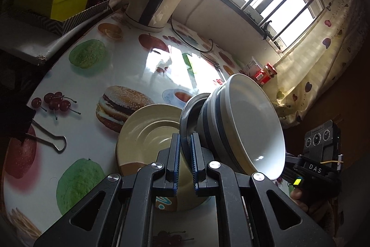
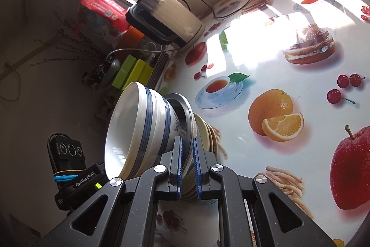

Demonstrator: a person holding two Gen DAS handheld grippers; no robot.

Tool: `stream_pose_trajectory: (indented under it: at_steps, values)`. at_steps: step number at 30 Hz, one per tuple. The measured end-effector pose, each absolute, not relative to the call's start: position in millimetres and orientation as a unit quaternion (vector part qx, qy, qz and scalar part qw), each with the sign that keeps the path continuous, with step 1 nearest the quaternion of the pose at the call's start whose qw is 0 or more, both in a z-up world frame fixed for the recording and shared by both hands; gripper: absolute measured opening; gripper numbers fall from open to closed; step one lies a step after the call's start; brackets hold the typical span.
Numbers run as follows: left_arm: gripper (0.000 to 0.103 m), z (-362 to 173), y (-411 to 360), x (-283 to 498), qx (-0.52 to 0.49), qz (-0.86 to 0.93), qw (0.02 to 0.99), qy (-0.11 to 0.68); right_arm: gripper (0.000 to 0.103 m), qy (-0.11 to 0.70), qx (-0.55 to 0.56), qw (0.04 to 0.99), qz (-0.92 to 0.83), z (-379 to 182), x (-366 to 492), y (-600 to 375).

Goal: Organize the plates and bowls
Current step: 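Lower the steel bowl stack onto the beige plate stack with both grippers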

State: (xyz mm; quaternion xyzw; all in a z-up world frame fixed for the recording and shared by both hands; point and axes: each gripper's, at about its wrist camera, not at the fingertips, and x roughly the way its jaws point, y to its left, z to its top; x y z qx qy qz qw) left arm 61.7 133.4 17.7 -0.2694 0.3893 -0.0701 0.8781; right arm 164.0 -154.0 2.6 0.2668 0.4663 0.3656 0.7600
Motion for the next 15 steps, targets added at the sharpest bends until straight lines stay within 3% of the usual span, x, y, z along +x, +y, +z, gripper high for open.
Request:
stream_pose_trajectory:
  at_steps: [15]
  values:
    - [0.008, 2.7, 153.3, 57.1, -0.276, -0.048, 0.874, 0.397, 0.010, 0.485, 0.253, 0.748, 0.377, -8.5, 173.7, -128.3]
